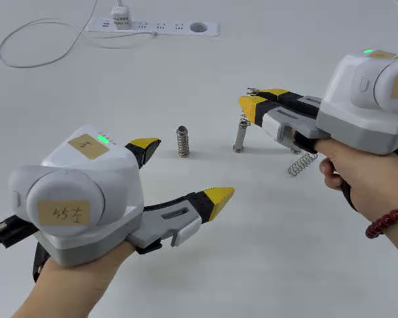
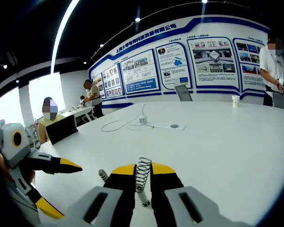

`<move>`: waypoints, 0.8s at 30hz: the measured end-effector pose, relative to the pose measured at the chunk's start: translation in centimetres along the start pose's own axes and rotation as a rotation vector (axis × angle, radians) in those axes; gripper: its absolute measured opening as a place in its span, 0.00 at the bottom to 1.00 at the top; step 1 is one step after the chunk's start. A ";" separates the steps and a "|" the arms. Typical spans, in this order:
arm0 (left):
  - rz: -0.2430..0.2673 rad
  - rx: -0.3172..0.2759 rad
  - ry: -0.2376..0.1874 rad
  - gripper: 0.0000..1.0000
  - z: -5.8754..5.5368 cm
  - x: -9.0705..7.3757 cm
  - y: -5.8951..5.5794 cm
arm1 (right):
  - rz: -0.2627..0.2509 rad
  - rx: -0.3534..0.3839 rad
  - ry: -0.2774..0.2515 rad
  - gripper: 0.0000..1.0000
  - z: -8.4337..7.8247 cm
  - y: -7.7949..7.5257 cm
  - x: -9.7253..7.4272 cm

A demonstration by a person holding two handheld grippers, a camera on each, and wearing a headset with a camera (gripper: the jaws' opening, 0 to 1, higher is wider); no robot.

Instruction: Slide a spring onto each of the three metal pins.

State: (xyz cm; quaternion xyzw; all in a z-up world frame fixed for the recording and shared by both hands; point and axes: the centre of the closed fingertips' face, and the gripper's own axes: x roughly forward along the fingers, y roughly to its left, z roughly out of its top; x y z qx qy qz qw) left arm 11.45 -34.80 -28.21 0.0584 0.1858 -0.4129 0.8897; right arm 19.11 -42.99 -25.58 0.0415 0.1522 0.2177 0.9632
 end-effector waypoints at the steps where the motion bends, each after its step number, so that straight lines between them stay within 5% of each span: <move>1: -0.001 0.001 0.003 0.73 -0.1 0.0 0.0 | -0.001 -0.003 -0.002 0.12 0.0 0.0 0.0; 24: 0.008 -0.001 0.002 0.72 -0.2 -0.1 0.2 | -0.025 -0.078 0.014 0.12 -0.8 0.3 -0.3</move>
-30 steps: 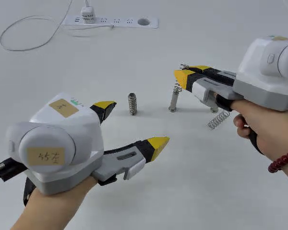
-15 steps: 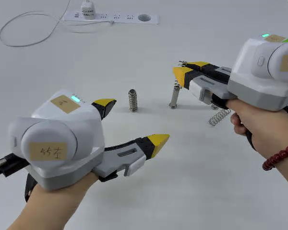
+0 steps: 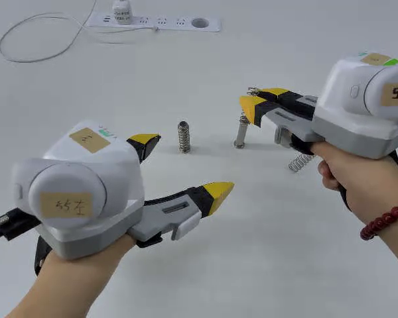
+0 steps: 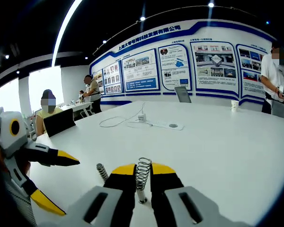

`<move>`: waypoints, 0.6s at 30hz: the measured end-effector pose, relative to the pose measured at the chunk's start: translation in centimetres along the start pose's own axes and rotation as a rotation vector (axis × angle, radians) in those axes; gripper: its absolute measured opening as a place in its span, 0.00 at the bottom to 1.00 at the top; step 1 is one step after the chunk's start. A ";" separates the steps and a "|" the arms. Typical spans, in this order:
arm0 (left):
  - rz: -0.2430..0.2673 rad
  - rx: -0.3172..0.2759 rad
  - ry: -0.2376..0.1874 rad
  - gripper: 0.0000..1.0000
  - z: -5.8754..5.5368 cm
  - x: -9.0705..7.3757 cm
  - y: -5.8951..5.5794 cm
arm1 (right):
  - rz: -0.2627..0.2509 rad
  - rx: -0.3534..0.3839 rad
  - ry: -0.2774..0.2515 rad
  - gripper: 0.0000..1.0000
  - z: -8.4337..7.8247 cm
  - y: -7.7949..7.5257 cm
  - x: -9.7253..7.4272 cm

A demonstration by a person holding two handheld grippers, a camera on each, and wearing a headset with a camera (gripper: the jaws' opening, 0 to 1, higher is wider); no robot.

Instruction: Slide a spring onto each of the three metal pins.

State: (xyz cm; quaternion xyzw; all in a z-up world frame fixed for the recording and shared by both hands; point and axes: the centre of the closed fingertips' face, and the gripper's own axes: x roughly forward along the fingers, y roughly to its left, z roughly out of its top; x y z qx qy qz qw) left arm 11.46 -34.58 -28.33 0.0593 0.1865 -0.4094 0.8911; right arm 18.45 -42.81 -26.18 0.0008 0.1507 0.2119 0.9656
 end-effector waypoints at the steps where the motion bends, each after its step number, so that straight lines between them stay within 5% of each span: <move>1: 0.001 -0.001 0.002 0.72 0.0 0.0 0.0 | -0.002 -0.007 0.002 0.12 -0.1 0.1 0.0; 9: 0.004 -0.002 0.002 0.72 -0.1 0.0 0.1 | -0.008 -0.064 0.041 0.11 -1.4 0.7 -0.1; 18: 0.004 -0.001 0.004 0.71 -0.1 -0.1 0.2 | -0.007 -0.049 0.069 0.11 -2.6 0.6 0.2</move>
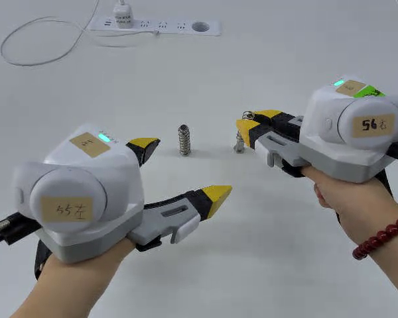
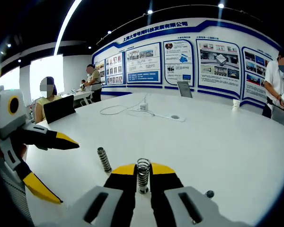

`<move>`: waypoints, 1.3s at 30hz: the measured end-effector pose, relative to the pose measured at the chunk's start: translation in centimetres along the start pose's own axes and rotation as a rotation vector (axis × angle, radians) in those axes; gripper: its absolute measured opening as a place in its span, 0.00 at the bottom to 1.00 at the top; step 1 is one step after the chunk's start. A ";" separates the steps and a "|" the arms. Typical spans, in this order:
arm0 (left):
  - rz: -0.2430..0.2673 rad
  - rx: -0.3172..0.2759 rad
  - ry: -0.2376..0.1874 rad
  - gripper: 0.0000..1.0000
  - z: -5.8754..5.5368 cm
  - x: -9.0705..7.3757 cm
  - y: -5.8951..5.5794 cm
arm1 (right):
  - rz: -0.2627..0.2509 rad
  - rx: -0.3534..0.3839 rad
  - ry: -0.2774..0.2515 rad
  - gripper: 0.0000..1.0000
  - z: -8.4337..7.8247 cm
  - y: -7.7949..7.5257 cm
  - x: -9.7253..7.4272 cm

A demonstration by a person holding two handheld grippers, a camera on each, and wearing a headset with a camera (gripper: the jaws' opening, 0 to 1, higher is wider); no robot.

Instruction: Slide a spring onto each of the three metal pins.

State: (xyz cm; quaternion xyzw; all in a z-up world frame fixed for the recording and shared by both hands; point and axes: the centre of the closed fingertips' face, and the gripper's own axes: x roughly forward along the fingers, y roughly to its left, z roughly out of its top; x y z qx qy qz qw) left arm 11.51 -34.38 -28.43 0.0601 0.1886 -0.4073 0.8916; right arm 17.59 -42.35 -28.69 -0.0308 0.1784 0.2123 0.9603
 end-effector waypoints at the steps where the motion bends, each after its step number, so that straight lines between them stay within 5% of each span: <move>1: 0.000 0.000 -0.001 0.71 0.0 0.0 0.0 | 0.000 0.005 0.003 0.11 -0.1 0.0 0.0; 39: -0.012 -0.004 -0.008 0.71 0.2 0.0 -0.2 | 0.001 0.027 0.072 0.11 -2.4 0.4 0.5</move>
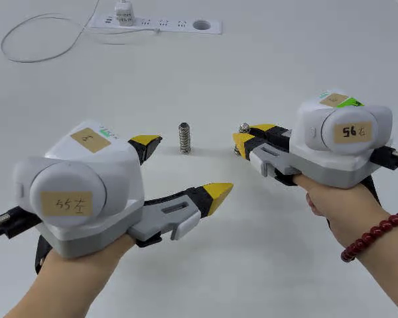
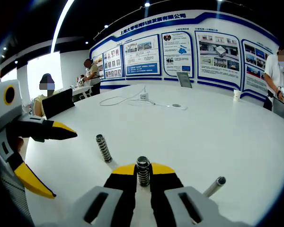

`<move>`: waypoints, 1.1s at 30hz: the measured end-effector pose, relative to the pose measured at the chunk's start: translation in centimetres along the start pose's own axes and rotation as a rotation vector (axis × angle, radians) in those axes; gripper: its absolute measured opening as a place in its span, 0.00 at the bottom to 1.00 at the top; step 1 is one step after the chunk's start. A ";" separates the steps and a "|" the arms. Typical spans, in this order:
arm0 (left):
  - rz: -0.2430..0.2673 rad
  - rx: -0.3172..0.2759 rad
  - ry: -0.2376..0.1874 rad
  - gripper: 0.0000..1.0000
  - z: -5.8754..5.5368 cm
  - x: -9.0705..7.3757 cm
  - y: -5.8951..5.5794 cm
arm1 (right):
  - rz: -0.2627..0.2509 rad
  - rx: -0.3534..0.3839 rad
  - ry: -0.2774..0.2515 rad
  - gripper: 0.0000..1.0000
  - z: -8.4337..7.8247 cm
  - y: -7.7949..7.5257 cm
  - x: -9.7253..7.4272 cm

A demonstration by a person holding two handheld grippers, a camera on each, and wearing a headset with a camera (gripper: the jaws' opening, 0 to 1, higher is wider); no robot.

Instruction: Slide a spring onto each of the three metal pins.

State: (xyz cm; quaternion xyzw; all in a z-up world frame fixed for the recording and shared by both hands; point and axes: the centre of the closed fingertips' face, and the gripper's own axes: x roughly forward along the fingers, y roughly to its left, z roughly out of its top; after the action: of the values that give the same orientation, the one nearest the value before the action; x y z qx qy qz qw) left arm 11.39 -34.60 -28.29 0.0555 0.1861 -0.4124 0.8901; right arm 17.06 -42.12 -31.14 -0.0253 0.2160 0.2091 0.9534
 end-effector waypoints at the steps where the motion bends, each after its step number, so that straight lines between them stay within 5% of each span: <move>1: -0.001 0.001 0.001 0.71 0.0 0.0 0.0 | 0.000 0.000 0.000 0.12 0.0 0.0 0.0; 16: 0.008 0.003 -0.012 0.71 0.5 -0.2 0.1 | 0.008 0.055 -0.020 0.22 0.8 0.4 -0.9; 33: -0.005 0.024 -0.007 0.72 0.9 -0.2 -0.5 | -0.007 0.083 -0.053 0.32 2.3 -0.2 -4.6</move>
State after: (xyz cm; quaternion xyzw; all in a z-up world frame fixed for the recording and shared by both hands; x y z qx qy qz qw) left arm 11.18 -35.04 -27.38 0.0642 0.1782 -0.4172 0.8888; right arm 14.29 -43.76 -27.09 0.0191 0.1991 0.1970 0.9598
